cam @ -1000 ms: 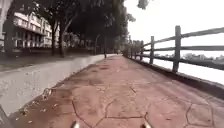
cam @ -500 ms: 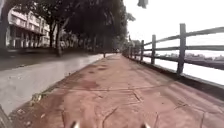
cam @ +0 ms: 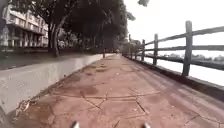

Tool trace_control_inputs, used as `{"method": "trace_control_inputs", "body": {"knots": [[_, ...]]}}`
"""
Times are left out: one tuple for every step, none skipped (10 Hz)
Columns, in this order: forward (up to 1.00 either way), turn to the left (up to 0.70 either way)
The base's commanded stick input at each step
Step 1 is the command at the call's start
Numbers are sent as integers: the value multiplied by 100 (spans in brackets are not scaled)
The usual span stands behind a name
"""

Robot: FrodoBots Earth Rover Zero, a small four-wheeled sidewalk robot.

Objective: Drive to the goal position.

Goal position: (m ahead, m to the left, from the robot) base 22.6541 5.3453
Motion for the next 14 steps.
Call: {"method": "trace_control_inputs", "body": {"knots": [[50,0],[50,0],[50,0],[50,0],[50,0],[50,0],[50,0],[50,0],[50,0],[50,0],[50,0],[50,0],[50,0],[50,0]]}}
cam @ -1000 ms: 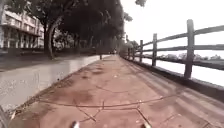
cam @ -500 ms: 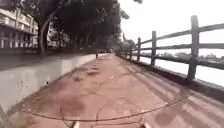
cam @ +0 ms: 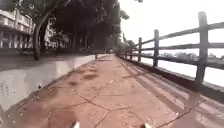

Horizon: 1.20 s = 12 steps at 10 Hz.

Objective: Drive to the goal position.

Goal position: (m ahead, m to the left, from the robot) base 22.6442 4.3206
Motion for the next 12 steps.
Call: {"method": "trace_control_inputs", "body": {"knots": [[50,0],[50,0],[50,0],[50,0],[50,0],[50,0],[50,0],[50,0],[50,0],[50,0],[50,0],[50,0]]}}
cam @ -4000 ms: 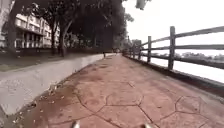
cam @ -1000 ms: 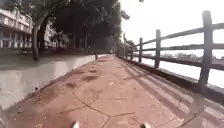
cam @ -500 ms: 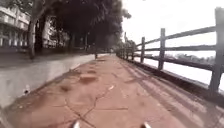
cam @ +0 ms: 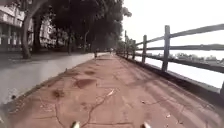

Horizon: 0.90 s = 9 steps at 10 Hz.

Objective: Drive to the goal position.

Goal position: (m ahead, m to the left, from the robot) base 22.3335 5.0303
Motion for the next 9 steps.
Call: {"method": "trace_control_inputs", "body": {"knots": [[50,0],[50,0],[50,0],[50,0],[50,0],[50,0],[50,0],[50,0],[50,0]]}}
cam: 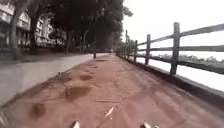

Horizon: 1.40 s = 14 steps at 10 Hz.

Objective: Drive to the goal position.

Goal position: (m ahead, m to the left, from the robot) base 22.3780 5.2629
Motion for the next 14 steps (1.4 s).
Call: {"method": "trace_control_inputs", "body": {"knots": [[50,0],[50,0],[50,0],[50,0],[50,0],[50,0],[50,0],[50,0],[50,0],[50,0],[50,0],[50,0],[50,0],[50,0]]}}
